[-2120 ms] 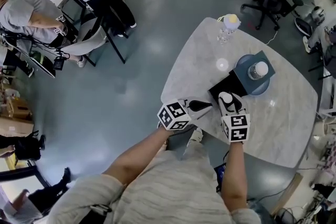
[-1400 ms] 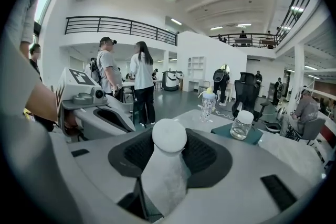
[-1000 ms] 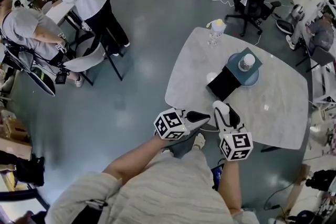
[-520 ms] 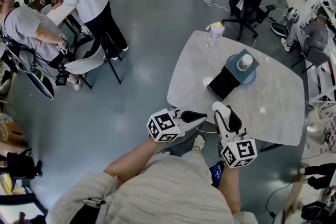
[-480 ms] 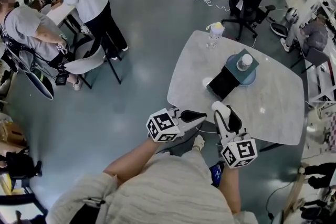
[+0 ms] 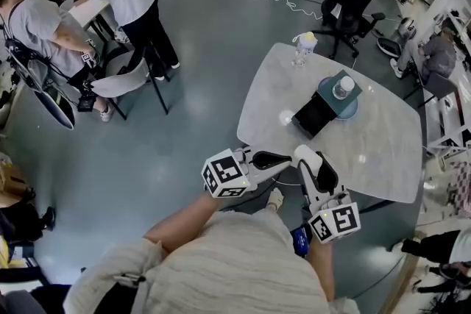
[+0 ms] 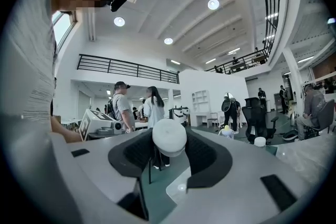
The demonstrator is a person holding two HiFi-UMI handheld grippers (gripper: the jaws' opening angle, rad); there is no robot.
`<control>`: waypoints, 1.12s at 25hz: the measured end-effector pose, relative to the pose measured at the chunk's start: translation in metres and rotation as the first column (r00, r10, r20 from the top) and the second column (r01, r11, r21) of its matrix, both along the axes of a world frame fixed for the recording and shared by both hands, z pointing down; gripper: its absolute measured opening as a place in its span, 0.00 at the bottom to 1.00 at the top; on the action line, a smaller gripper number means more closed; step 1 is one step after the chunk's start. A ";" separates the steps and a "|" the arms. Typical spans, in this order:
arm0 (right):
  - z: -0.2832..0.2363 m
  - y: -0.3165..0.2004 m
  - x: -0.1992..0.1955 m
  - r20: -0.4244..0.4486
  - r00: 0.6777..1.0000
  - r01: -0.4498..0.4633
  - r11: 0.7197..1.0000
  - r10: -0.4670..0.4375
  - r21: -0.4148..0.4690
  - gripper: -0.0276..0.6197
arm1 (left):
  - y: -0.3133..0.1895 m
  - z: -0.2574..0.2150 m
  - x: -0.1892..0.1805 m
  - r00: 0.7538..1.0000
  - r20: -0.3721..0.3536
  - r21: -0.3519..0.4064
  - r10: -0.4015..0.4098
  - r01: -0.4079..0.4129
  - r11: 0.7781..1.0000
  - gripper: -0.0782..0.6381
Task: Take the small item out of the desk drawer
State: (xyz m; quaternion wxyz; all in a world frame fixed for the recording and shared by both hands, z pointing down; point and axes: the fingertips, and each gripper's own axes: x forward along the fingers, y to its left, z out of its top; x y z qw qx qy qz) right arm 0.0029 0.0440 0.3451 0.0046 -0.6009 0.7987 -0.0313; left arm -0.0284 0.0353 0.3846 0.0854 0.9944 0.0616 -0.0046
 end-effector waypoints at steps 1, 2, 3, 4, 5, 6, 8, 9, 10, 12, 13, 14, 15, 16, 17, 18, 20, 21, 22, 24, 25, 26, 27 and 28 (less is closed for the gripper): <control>-0.002 0.002 -0.003 0.002 1.000 0.005 1.000 -0.005 0.007 0.32 | 0.001 -0.002 -0.002 1.000 -0.005 0.002 -0.001 0.001 1.000 0.13; -0.004 0.003 -0.005 0.003 1.000 0.010 1.000 -0.010 0.013 0.32 | 0.002 -0.004 -0.005 1.000 -0.010 0.004 -0.003 0.003 1.000 0.13; -0.006 0.003 -0.007 0.003 1.000 0.015 1.000 -0.015 0.018 0.32 | 0.002 -0.006 -0.006 1.000 -0.014 0.005 -0.005 0.005 1.000 0.13; -0.008 0.004 -0.009 0.004 1.000 0.019 1.000 -0.019 0.023 0.32 | 0.002 -0.007 -0.007 1.000 -0.016 0.006 -0.007 0.007 1.000 0.13; -0.009 0.004 -0.010 0.006 1.000 0.024 0.999 -0.024 0.028 0.32 | 0.001 -0.007 -0.008 1.000 -0.018 0.007 -0.009 0.009 1.000 0.13; -0.010 0.004 -0.011 0.009 1.000 0.029 0.999 -0.030 0.034 0.32 | 0.001 -0.007 -0.010 1.000 -0.020 0.008 -0.012 0.012 1.000 0.13; -0.012 0.005 -0.014 0.010 0.999 0.041 0.998 -0.041 0.044 0.32 | 0.000 -0.008 -0.013 1.000 -0.024 0.009 -0.018 0.018 1.000 0.13; -0.013 0.005 -0.016 0.006 0.999 0.045 0.998 -0.045 0.046 0.32 | -0.001 -0.008 -0.015 0.999 -0.026 0.010 -0.022 0.022 1.000 0.13; -0.013 0.005 -0.017 -0.002 0.999 0.046 0.998 -0.046 0.046 0.32 | -0.001 -0.008 -0.016 0.999 -0.028 0.011 -0.025 0.025 1.000 0.13; -0.014 0.005 -0.019 -0.015 0.999 0.046 0.998 -0.046 0.045 0.32 | 0.000 -0.009 -0.018 0.999 -0.030 0.011 -0.029 0.029 1.000 0.13; -0.015 0.006 -0.019 -0.016 0.999 0.046 0.998 -0.046 0.046 0.32 | 0.000 -0.009 -0.019 0.999 -0.030 0.012 -0.030 0.031 0.999 0.13; -0.016 0.006 -0.019 -0.016 0.999 0.046 0.998 -0.045 0.048 0.32 | 0.001 -0.010 -0.019 0.999 -0.030 0.012 -0.031 0.032 0.999 0.13; -0.017 0.007 -0.019 -0.015 0.999 0.046 0.998 -0.045 0.051 0.32 | 0.002 -0.010 -0.019 0.999 -0.029 0.013 -0.032 0.033 0.999 0.13; -0.018 0.008 -0.018 -0.015 0.999 0.046 0.998 -0.045 0.052 0.32 | 0.003 -0.010 -0.019 0.999 -0.029 0.013 -0.033 0.033 0.999 0.13; -0.018 0.008 -0.017 -0.015 0.999 0.047 0.998 -0.046 0.053 0.32 | 0.003 -0.010 -0.019 0.999 -0.029 0.013 -0.034 0.034 0.999 0.13; -0.018 0.008 -0.017 -0.016 0.999 0.049 0.998 -0.048 0.051 0.32 | 0.003 -0.009 -0.019 0.999 -0.029 0.013 -0.034 0.035 0.999 0.13; -0.016 0.009 -0.017 -0.018 0.999 0.051 0.998 -0.051 0.046 0.32 | 0.002 -0.009 -0.019 0.999 -0.026 0.014 -0.034 0.034 0.999 0.13; -0.015 0.009 -0.017 -0.019 0.999 0.051 0.998 -0.051 0.044 0.32 | 0.002 -0.008 -0.018 0.999 -0.025 0.014 -0.033 0.034 0.999 0.13; -0.014 0.009 -0.016 -0.019 0.999 0.051 0.998 -0.050 0.044 0.32 | 0.002 -0.008 -0.018 0.999 -0.024 0.014 -0.033 0.033 0.999 0.13; -0.014 0.011 -0.016 -0.020 0.999 0.051 0.998 -0.050 0.046 0.32 | 0.003 -0.007 -0.019 0.999 -0.027 0.009 -0.033 0.034 0.999 0.13; -0.014 0.012 -0.016 -0.021 0.999 0.050 0.998 -0.049 0.046 0.32 | 0.003 -0.008 -0.019 0.999 -0.028 0.006 -0.034 0.034 0.999 0.13; -0.014 0.013 -0.016 -0.021 0.999 0.049 0.998 -0.048 0.045 0.32 | 0.003 -0.009 -0.019 0.999 -0.028 0.003 -0.034 0.034 0.999 0.13; -0.015 0.013 -0.016 -0.021 0.999 0.048 0.998 -0.047 0.045 0.32 | 0.003 -0.009 -0.019 0.999 -0.027 0.002 -0.033 0.033 0.999 0.13; -0.016 0.014 -0.015 -0.020 0.999 0.046 0.998 -0.045 0.045 0.32 | 0.004 -0.009 -0.019 0.999 -0.025 0.002 -0.033 0.033 0.999 0.13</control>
